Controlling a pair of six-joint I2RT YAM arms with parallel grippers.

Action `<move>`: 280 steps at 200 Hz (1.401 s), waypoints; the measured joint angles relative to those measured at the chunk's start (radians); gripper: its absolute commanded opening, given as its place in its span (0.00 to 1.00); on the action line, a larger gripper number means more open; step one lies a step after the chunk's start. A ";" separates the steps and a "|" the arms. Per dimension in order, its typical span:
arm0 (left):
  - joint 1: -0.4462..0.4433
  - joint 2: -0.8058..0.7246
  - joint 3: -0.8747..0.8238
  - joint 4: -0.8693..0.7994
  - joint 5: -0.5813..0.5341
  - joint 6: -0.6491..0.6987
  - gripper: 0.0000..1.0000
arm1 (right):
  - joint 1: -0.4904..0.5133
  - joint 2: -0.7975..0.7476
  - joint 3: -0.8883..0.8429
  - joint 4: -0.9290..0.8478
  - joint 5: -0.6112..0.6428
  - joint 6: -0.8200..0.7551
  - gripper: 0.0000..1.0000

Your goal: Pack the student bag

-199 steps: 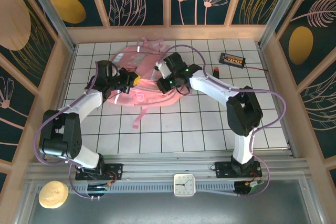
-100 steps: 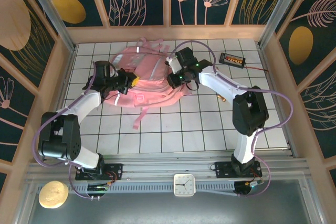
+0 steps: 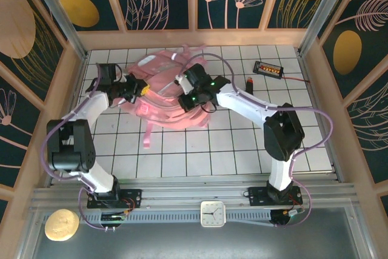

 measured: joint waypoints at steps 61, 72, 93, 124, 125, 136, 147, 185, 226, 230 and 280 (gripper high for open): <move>0.048 0.005 -0.003 0.029 -0.069 0.072 0.61 | 0.051 0.163 0.143 -0.053 -0.028 0.071 0.00; 0.047 -0.058 -0.072 0.055 -0.064 0.049 0.61 | 0.049 0.177 0.155 -0.065 -0.035 0.071 0.00; 0.043 -0.174 -0.211 0.137 -0.048 -0.025 0.62 | 0.048 0.191 0.183 -0.086 -0.047 0.068 0.00; 0.010 -0.234 -0.301 0.211 -0.049 -0.122 0.63 | 0.041 0.206 0.240 -0.118 -0.062 0.065 0.00; 0.008 -0.234 -0.301 0.212 -0.050 -0.124 0.63 | 0.041 0.206 0.243 -0.119 -0.062 0.064 0.00; -0.023 -0.234 -0.301 0.242 -0.053 -0.152 0.63 | 0.040 0.209 0.256 -0.129 -0.063 0.063 0.00; -0.054 -0.234 -0.301 0.272 -0.057 -0.177 0.62 | 0.040 0.214 0.268 -0.142 -0.065 0.060 0.00; -0.083 -0.232 -0.342 0.356 -0.067 -0.247 0.61 | 0.040 0.216 0.273 -0.164 -0.065 0.060 0.00; -0.085 -0.230 -0.348 0.361 -0.073 -0.252 0.89 | 0.040 0.225 0.285 -0.165 -0.069 0.060 0.00; -0.085 -0.230 -0.348 0.361 -0.072 -0.257 0.98 | 0.040 0.228 0.289 -0.166 -0.070 0.060 0.00; -0.109 -0.231 -0.384 0.361 -0.072 -0.259 0.99 | 0.048 0.266 0.339 -0.181 -0.080 0.061 0.00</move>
